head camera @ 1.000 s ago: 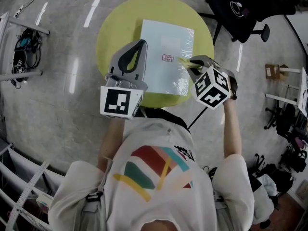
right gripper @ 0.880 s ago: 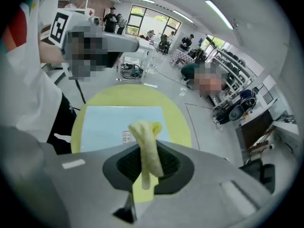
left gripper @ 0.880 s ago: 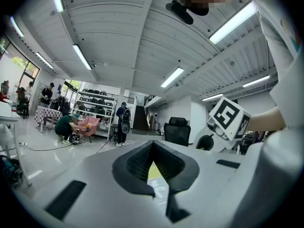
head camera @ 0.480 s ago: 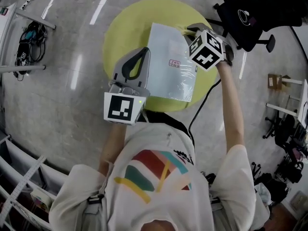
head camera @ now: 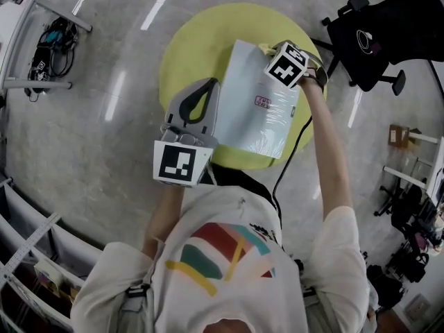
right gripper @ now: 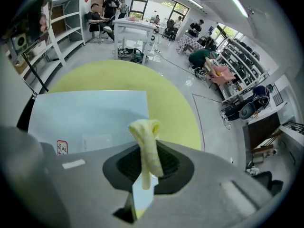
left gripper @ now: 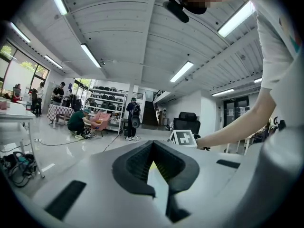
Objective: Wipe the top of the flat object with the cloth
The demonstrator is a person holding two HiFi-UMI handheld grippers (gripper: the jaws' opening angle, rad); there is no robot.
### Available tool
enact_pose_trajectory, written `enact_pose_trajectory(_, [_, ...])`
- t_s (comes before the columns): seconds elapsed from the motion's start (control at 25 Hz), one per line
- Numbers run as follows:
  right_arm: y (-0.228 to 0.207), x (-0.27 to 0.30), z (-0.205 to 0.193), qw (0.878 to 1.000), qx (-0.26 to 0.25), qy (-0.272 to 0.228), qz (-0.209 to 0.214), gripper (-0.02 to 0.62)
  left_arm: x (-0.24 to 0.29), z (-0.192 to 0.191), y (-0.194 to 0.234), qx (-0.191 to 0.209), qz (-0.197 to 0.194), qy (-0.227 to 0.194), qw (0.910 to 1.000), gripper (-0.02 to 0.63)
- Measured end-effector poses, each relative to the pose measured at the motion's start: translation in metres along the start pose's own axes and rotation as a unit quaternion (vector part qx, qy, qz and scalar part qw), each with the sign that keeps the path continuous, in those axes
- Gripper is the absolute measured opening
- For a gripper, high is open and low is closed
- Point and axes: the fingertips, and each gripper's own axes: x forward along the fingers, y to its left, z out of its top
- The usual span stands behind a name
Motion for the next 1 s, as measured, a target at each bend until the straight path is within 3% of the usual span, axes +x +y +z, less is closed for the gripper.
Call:
enact_pose_trajectory(0.44, [0.018,0.002,0.001,1.0,0.001,0.005,0.025,0.026,-0.002,-0.001,0.004,-0.007,0.005,-0.006,0.9999,0.014])
enact_pose_trajectory(1.0, [0.117,-0.026,-0.007,0.992,-0.006,0.005,0.127,0.026,-0.012,0.011,0.003,-0.014,0.002,-0.026,0.9996,0.014])
